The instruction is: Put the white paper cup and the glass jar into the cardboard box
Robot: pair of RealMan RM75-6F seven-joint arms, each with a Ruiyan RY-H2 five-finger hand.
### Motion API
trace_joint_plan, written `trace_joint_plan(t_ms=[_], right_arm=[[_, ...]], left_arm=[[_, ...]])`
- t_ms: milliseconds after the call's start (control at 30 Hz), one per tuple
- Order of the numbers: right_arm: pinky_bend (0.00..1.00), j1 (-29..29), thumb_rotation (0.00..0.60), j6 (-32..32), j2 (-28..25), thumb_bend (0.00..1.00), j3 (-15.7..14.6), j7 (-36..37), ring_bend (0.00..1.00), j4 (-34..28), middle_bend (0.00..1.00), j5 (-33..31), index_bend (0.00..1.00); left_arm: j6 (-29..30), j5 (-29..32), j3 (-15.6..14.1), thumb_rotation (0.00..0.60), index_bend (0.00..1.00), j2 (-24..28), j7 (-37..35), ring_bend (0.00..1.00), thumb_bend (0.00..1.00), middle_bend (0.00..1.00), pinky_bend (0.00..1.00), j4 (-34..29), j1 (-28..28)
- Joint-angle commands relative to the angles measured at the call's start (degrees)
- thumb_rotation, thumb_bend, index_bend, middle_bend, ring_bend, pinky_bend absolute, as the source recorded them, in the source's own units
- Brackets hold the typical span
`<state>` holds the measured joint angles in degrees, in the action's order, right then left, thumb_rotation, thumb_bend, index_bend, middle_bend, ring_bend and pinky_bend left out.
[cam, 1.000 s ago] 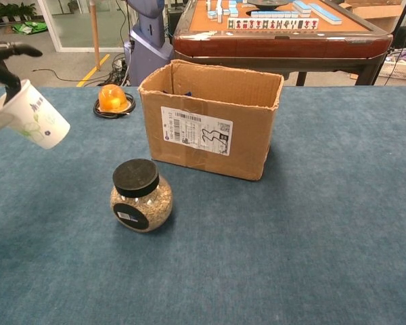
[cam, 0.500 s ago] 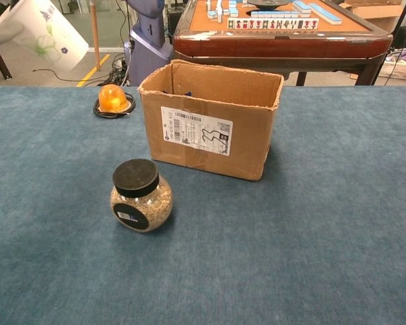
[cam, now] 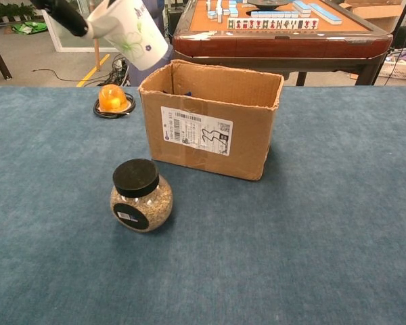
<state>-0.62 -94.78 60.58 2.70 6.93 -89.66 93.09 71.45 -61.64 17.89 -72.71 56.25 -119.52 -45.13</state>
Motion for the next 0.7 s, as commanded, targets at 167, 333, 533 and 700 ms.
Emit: trace_joint_plan(t_ms=[167,333,533,700], right_arm=[[0.34,0.2,0.6,0.6,-0.4,0.33,0.0,1.1,0.37,0.2,0.42,-0.4,0.31],[0.34,0.3,0.6,0.8,-0.7,0.33,0.2,1.9,0.37,0.1,0.42,-0.7,0.31],[0.34,0.2,0.6,0.8,-1.0,0.33,0.4,2.7,0.37,0.2,0.42,-1.2,0.31],[0.34,0.3,0.6,1.1,-1.1,0.33,0.5,2.8,0.37,0.0,0.42,-1.5,0.31]], left_arm=[[-0.6,8.7,2.2,0.6,0.58,-6.9,6.9,0.0,0.43,0.0,0.11,4.8,-7.7],[-0.3,13.2,3.0,0.6,0.58,-9.4,8.8,0.0,0.43,0.0,0.11,7.3,-11.1],[0.4,16.2,2.6,0.6,0.58,-11.0,10.0,0.0,0.43,0.0,0.11,9.8,-13.8],[1.1,19.5,2.3,0.6,0.37,-11.6,10.5,0.0,0.37,0.0,0.1,11.1,-15.2]])
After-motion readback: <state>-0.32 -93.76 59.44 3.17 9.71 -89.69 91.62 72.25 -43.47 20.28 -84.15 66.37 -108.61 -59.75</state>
